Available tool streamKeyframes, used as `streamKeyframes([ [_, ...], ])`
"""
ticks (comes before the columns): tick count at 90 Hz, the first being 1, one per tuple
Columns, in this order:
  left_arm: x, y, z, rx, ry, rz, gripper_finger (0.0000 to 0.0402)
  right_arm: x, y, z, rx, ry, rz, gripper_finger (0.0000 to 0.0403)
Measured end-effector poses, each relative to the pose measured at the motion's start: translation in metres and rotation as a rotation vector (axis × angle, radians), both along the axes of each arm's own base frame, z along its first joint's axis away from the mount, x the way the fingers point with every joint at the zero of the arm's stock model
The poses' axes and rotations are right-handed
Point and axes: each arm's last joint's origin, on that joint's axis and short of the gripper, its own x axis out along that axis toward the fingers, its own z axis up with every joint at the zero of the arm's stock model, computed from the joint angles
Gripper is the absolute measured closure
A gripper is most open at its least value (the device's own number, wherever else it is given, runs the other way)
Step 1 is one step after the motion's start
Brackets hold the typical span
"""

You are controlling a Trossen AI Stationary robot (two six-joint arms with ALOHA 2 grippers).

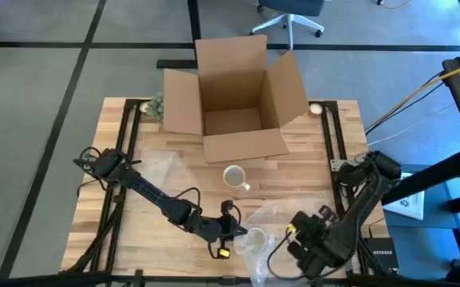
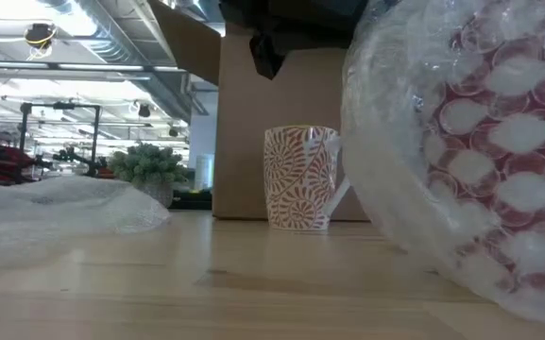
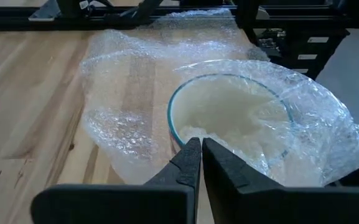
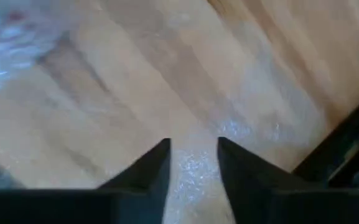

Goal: Wrap mug
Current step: Wrap the red mug with transparent bubble wrap

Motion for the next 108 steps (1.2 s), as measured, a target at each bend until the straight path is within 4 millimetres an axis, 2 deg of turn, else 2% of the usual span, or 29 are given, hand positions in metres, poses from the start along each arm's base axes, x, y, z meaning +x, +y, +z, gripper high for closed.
streamKeyframes([
  [10, 0.000, 0.000, 0.000, -0.001, 0.000, -0.002, 0.0401, -0.019, -0.007, -0.025, 0.048, -0.037, -0.085, 0.0190],
  [22, 0.000, 0.000, 0.000, -0.006, 0.001, -0.001, 0.0401, -0.037, -0.015, -0.056, 0.096, -0.039, -0.150, 0.0142],
  [33, 0.000, 0.000, 0.000, -0.008, 0.002, -0.002, 0.0401, -0.048, -0.021, -0.081, 0.120, 0.007, -0.178, 0.0127],
  [47, 0.000, 0.000, 0.000, -0.009, 0.002, -0.003, 0.0401, -0.053, -0.026, -0.106, 0.189, -0.040, -0.190, 0.0133],
  [55, 0.000, 0.000, 0.000, -0.009, 0.002, -0.003, 0.0401, -0.054, -0.029, -0.113, 0.198, -0.091, -0.183, 0.0153],
  [63, 0.000, 0.000, 0.000, -0.011, 0.000, -0.003, 0.0401, -0.052, -0.029, -0.114, 0.184, -0.135, -0.172, 0.0196],
  [80, 0.000, 0.000, 0.000, -0.011, 0.000, -0.002, 0.0401, -0.048, -0.028, -0.114, 0.169, -0.234, -0.144, 0.0363],
  [83, 0.000, 0.000, 0.000, -0.011, -0.001, -0.002, 0.0401, -0.047, -0.028, -0.113, 0.168, -0.238, -0.130, 0.0382],
  [92, 0.000, 0.000, 0.000, -0.011, -0.001, -0.002, 0.0401, -0.045, -0.025, -0.102, 0.143, -0.242, -0.090, 0.0385],
  [108, 0.001, 0.001, 0.000, -0.012, -0.001, 0.000, 0.0401, -0.032, -0.010, -0.062, 0.127, -0.341, 0.040, 0.0400],
])
